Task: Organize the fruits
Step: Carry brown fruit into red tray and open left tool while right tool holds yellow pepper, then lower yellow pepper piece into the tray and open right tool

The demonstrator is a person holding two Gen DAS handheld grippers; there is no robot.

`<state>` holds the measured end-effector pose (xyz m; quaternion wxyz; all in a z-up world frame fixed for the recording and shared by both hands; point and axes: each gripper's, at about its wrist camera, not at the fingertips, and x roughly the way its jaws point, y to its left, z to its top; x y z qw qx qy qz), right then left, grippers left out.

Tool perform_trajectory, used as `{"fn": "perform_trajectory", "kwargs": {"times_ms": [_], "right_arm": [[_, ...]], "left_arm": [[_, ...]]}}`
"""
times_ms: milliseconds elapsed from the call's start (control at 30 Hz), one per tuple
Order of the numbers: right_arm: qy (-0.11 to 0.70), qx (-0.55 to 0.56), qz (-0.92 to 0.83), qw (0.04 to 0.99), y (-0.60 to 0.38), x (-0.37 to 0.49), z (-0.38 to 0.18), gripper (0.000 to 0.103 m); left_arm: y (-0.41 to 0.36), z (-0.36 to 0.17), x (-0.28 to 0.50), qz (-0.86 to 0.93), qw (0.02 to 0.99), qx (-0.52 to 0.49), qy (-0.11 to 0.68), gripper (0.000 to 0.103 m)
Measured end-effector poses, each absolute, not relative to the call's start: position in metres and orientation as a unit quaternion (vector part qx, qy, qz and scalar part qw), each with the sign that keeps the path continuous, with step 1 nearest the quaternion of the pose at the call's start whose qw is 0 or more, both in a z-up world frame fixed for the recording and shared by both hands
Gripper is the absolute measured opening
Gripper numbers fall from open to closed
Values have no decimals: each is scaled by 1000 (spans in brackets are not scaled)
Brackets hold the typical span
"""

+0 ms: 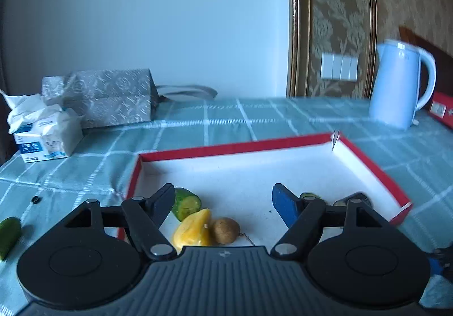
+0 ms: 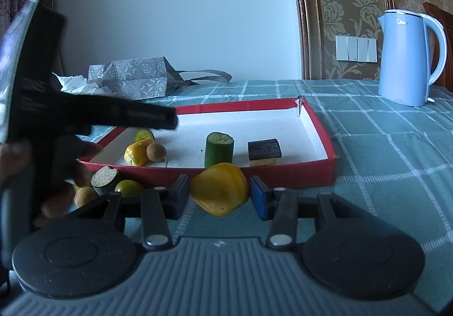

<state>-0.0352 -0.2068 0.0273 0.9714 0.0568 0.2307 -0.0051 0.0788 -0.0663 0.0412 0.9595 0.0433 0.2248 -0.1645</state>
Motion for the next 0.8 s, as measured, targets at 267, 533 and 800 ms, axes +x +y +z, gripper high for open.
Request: {"fn": "perform_trajectory", "kwargs": {"times_ms": [267, 533, 800], "right_arm": [[229, 55, -6, 972, -206, -35, 28, 44], [225, 41, -14, 973, -202, -37, 29, 44], [221, 7, 3, 975, -185, -27, 43, 44]], "left_arm": [[-36, 42, 8, -171, 966, 42, 188, 75], [-19, 29, -20, -167, 962, 15, 216, 75], [-5, 7, -24, -155, 957, 3, 245, 75]]}}
